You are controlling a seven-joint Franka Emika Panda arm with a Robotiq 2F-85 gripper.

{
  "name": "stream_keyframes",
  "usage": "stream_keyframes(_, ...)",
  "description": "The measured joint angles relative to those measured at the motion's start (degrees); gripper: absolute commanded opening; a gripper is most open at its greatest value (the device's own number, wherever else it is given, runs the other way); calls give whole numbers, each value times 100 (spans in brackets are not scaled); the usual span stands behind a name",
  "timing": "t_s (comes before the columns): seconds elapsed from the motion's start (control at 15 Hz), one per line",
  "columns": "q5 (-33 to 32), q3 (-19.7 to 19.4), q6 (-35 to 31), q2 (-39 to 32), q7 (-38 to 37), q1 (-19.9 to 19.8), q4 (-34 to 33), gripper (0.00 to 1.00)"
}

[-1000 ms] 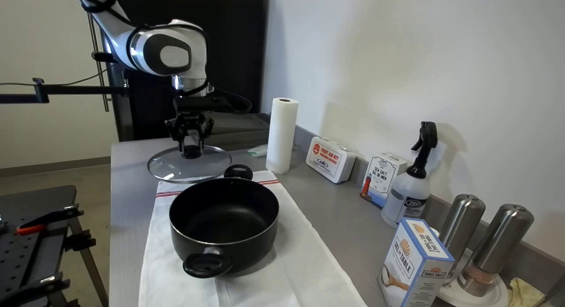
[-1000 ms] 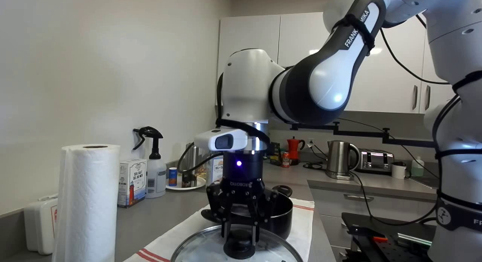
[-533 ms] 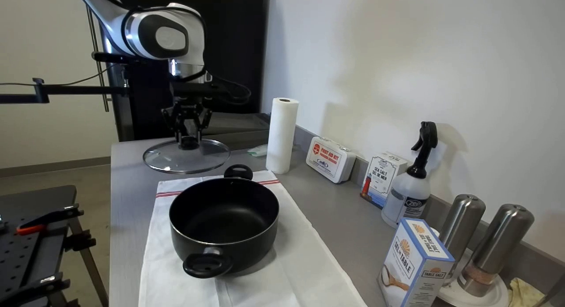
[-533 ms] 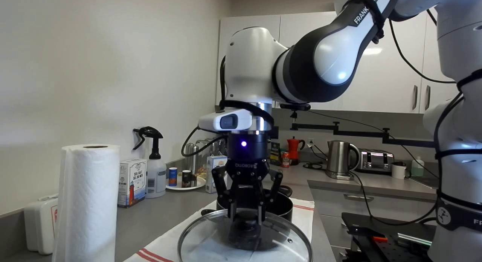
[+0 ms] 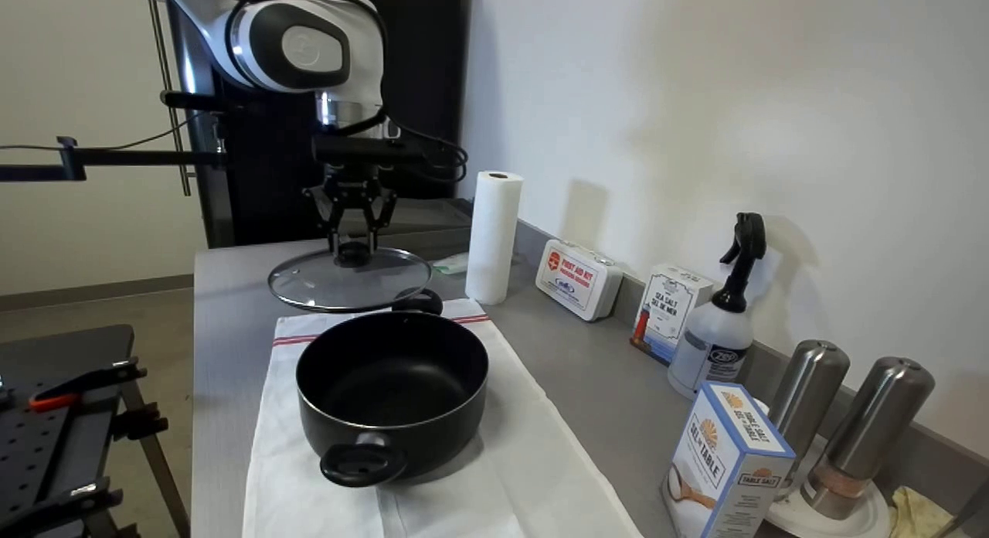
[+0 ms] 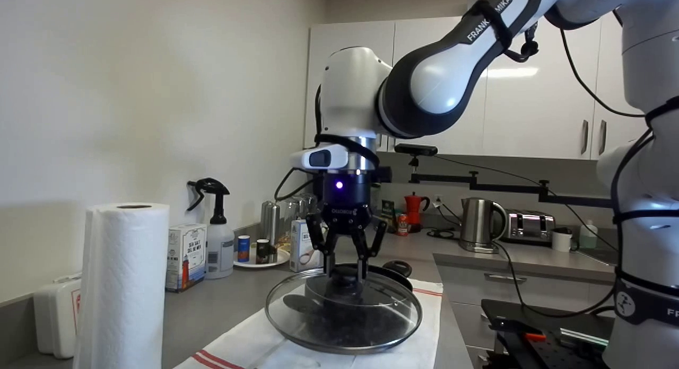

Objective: Put the lid on the pot

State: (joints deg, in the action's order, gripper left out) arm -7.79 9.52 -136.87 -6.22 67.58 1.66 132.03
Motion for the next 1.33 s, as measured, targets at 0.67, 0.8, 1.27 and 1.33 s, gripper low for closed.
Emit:
stream_keyframes(0.67,486,-793,1,171,0,-459,-71,25)
stream_keyframes(0.8,587,-911,1,171,0,-548,-71,25)
stream_keyframes(1.27,732,-1222,-4,127,-63,-794,-71,25)
stream_keyframes(1.33,765,-1251,-6,105,-65,-824,-71,25)
